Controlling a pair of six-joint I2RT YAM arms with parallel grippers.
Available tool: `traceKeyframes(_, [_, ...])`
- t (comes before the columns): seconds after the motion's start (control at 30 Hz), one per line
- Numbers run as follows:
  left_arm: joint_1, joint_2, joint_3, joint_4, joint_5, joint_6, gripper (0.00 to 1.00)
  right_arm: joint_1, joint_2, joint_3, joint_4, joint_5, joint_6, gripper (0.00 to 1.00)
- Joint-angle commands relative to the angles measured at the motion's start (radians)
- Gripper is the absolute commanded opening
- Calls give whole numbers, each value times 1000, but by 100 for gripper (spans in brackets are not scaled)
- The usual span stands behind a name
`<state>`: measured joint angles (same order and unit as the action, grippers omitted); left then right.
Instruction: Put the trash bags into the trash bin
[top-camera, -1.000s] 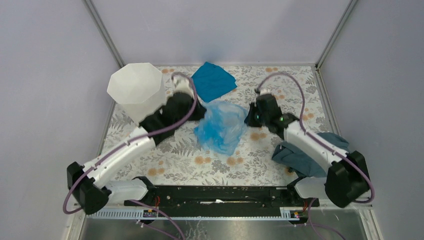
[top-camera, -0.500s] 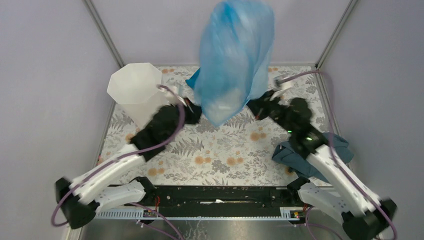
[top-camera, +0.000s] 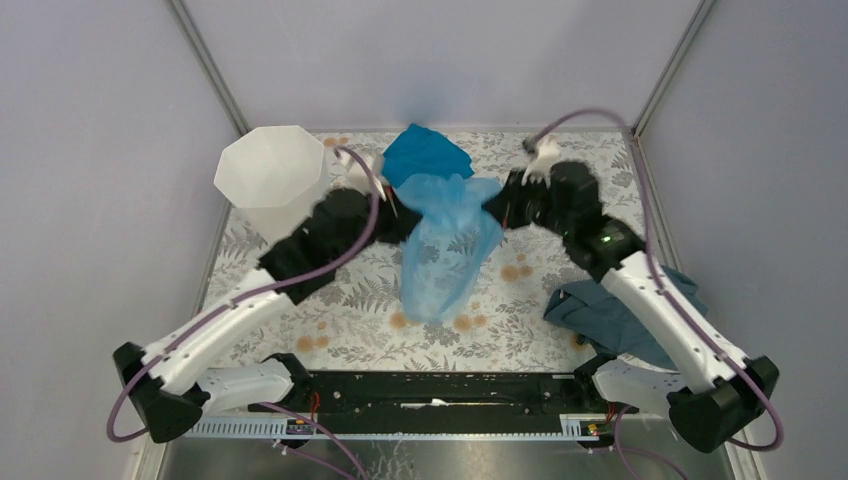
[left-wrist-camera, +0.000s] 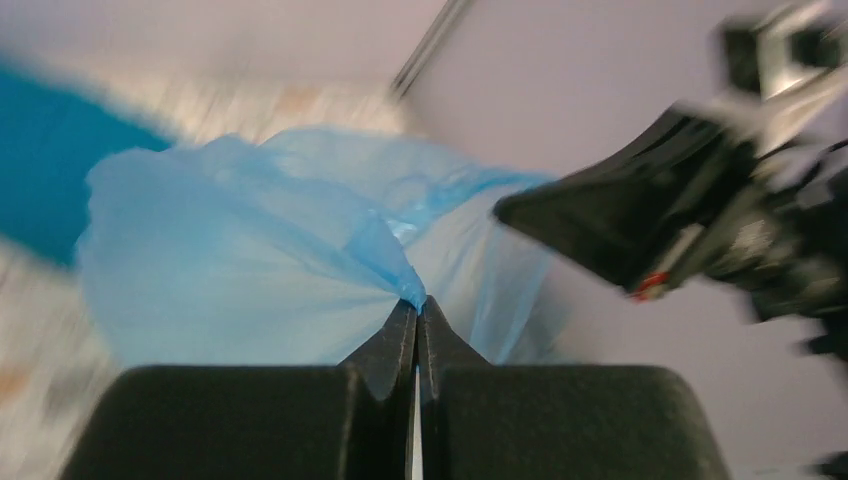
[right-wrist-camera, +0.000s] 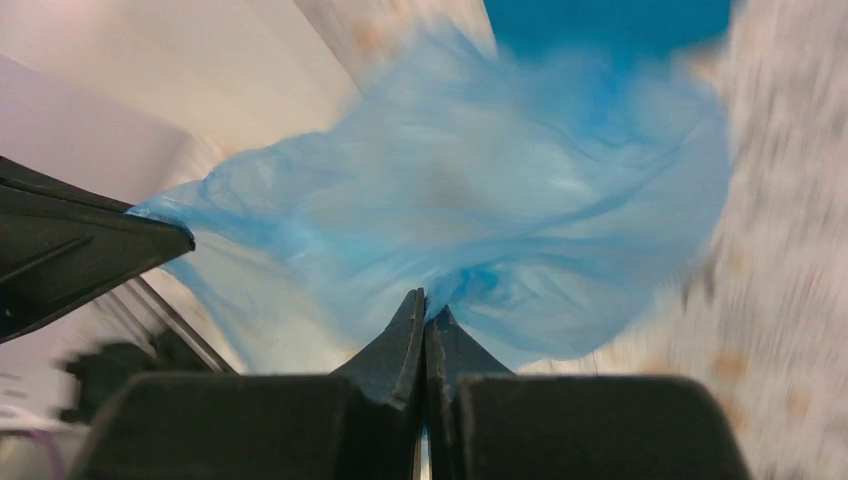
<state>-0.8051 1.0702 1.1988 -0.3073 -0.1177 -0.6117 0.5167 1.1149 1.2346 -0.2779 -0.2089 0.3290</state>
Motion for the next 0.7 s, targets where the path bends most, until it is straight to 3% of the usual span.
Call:
traceKeyframes(0.0, [-2,-77,225,77,71,91,0,0,-84,198,-18,-57,-36,0])
traceKeyframes(0.07, [-2,-112,205,94,45,88,0,0,-132,171,26,-57,-27,0])
traceKeyframes(0.23, [-1,-185,-26,36,-76,23,0,0,-183,-61,42,41,-21,0])
traceKeyframes(0.4, [0,-260,-229,16,-83,-42,0,-1,-168,-244,47,26,1,0])
traceKeyframes(0.67, [-2,-256,-188,1,14,-54,0,0,-139,-195,62,-126,28,0])
